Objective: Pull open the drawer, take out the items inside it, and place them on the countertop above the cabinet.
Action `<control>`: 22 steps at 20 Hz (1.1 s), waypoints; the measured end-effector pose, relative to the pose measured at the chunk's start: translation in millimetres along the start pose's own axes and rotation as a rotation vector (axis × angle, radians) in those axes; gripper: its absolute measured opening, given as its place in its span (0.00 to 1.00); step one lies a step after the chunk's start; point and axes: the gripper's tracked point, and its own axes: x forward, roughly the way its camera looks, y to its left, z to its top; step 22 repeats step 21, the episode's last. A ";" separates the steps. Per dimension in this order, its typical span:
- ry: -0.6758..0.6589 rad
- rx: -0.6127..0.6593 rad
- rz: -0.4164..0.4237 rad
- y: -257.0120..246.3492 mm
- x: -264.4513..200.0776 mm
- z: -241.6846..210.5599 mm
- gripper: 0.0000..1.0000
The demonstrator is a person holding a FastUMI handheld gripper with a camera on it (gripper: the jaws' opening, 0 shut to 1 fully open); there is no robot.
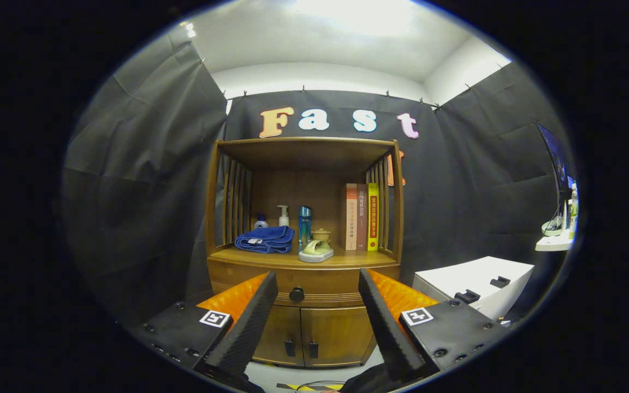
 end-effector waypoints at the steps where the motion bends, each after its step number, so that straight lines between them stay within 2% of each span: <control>1: -0.004 0.006 0.001 0.1 -0.1 0.1 0.98; 6: 0.026 0.022 0.021 6.4 -0.9 -16.8 0.98; 22: -0.006 0.009 0.028 10.2 -5.6 -7.4 0.98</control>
